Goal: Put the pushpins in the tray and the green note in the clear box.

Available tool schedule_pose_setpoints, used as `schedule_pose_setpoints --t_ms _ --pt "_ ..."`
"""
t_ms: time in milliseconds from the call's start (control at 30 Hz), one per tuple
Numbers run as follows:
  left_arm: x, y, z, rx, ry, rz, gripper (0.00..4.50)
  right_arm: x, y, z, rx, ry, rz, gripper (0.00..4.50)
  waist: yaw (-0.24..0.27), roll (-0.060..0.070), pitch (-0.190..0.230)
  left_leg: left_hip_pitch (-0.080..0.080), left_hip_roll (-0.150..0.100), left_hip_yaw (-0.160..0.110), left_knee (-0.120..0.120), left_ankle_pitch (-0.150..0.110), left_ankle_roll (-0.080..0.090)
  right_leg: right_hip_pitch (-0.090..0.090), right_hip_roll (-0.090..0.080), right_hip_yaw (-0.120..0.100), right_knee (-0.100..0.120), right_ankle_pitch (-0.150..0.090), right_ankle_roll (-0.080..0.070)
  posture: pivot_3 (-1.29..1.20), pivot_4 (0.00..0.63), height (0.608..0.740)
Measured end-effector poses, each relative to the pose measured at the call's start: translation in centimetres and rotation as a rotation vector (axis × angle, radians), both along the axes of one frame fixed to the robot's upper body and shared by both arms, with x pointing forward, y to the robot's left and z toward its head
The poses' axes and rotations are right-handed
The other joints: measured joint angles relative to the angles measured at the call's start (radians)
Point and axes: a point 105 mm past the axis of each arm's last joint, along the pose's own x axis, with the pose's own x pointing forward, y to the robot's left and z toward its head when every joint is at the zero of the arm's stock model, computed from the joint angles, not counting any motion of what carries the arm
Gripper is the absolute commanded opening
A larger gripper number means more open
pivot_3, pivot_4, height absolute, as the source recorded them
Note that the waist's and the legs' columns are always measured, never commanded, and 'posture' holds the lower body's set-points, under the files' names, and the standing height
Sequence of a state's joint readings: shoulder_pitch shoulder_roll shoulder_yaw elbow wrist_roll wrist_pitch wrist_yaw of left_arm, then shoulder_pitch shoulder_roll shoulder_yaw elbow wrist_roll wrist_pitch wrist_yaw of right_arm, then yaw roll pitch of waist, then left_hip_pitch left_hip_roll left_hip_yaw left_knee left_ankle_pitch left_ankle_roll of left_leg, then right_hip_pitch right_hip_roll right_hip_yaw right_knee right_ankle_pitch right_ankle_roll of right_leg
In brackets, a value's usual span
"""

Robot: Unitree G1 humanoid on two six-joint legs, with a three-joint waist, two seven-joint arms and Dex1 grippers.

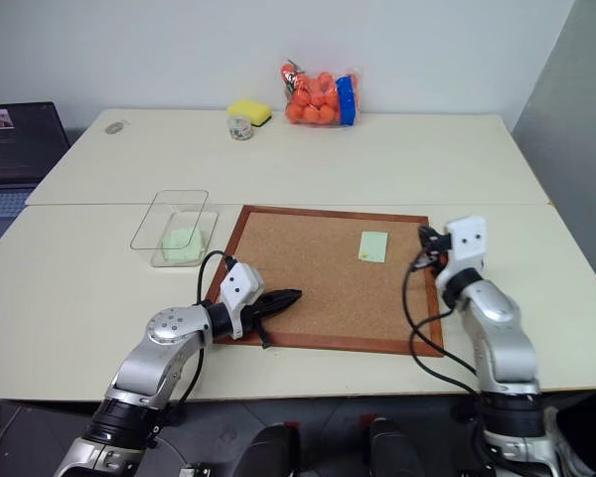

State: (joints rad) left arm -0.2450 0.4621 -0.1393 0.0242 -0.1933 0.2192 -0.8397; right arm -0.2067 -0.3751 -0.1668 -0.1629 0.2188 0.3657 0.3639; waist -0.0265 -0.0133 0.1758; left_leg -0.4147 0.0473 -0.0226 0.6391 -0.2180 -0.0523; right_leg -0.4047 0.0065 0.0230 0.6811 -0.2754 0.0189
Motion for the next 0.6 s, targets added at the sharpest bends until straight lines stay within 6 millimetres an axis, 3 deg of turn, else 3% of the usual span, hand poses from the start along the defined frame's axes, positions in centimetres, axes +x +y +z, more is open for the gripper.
schedule_pose_setpoints --t_ms 200,300,600 --pt "0.1 0.1 0.0 0.004 -0.004 0.0 0.0 0.0 -2.0 -1.6 -0.056 0.084 -0.052 0.01 -0.001 0.001 -0.001 0.0 0.0 0.0 0.0 0.0 0.0 0.0 0.0 0.0 0.0 0.0 0.0 0.0 0.15 0.74" --pt "0.1 0.1 0.0 0.003 -0.005 -0.001 0.0 0.2 -2.4 -2.4 -0.051 0.118 -0.063 0.53 -0.001 0.001 -0.001 0.0 0.0 0.0 0.0 0.0 0.0 0.0 0.0 0.0 0.0 0.0 0.0 0.0 0.15 0.74" --pt "0.1 0.0 0.0 0.003 -0.005 -0.001 0.0 1.0 -3.6 -2.7 -0.082 0.127 -0.115 2.76 -0.001 0.001 -0.001 0.0 0.0 0.0 0.0 0.0 0.0 0.0 0.0 0.0 0.0 0.0 0.0 0.0 0.15 0.74"
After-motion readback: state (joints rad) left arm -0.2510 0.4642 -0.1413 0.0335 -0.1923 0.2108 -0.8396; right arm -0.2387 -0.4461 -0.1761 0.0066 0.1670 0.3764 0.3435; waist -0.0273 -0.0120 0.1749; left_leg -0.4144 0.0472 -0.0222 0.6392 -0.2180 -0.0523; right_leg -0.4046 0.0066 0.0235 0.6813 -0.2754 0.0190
